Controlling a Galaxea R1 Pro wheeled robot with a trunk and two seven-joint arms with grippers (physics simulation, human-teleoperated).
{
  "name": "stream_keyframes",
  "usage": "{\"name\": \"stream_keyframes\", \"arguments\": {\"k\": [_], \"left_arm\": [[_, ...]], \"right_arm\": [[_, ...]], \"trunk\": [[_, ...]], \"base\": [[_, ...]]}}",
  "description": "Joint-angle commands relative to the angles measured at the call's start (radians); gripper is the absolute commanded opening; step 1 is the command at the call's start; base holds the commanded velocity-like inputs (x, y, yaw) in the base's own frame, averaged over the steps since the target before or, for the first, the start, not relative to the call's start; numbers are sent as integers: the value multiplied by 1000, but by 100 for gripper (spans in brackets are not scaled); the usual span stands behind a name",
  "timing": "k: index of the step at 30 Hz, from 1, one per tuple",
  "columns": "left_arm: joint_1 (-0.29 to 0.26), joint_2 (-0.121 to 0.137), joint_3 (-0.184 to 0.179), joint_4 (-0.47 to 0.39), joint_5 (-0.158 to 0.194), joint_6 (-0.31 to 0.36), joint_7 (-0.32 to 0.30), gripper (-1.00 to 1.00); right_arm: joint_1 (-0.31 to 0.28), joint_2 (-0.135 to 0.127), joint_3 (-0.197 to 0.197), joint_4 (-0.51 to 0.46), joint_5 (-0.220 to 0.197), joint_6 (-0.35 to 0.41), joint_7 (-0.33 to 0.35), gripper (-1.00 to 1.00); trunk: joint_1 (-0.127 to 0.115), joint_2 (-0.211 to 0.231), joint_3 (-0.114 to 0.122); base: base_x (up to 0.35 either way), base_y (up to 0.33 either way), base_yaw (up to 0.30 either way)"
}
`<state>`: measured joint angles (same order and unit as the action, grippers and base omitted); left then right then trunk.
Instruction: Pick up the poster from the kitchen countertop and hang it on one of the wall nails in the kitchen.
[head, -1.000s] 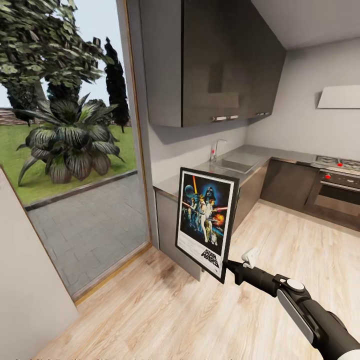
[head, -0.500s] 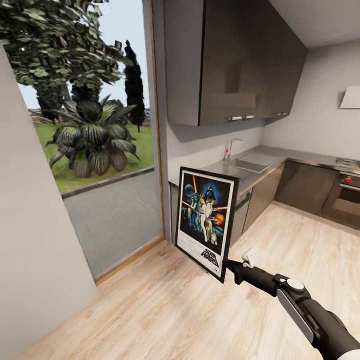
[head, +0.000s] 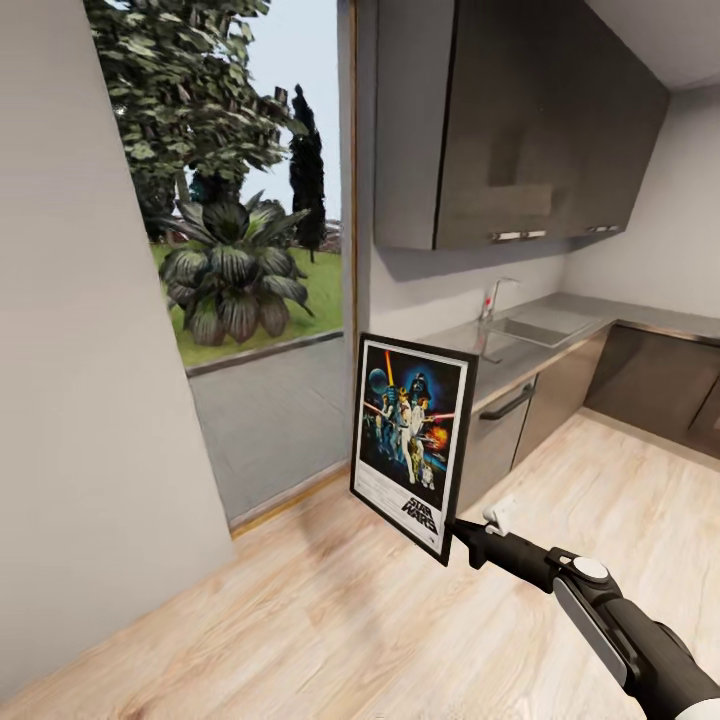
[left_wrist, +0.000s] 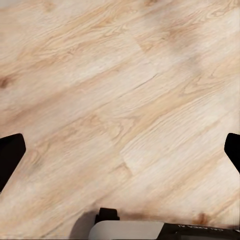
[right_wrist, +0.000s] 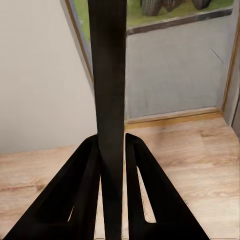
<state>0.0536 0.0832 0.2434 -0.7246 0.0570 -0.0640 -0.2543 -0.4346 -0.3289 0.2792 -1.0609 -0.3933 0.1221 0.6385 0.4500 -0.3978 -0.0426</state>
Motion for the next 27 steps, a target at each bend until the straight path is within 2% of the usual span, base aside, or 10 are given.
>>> {"name": "stream_keyframes", "arguments": {"k": [1, 9, 16, 22, 27], "left_arm": [[0, 0, 2, -1, 6, 0, -6, 100], [0, 0, 2, -1, 6, -1, -6, 100], [0, 0, 2, -1, 6, -1, -6, 100], [0, 0, 4, -1, 6, -4, -7, 100], [0, 0, 6, -1, 6, -5, -8, 100]], "right_arm": [[-1, -1, 2, -1, -12, 10, 2, -100], [-1, -1, 2, -1, -12, 10, 1, -100], [-1, -1, 3, -1, -12, 10, 0, -100], [-1, -1, 2, -1, -12, 10, 1, -100], [-1, -1, 2, -1, -12, 10, 1, -100]], "trunk": [[0, -2, -2], [0, -2, -2], [0, -2, -2], [0, -2, -2], [0, -2, -2]], "base": [[-336, 0, 77], [-329, 0, 236], [-115, 13, 289], [-186, 146, 288], [-233, 192, 119]]}}
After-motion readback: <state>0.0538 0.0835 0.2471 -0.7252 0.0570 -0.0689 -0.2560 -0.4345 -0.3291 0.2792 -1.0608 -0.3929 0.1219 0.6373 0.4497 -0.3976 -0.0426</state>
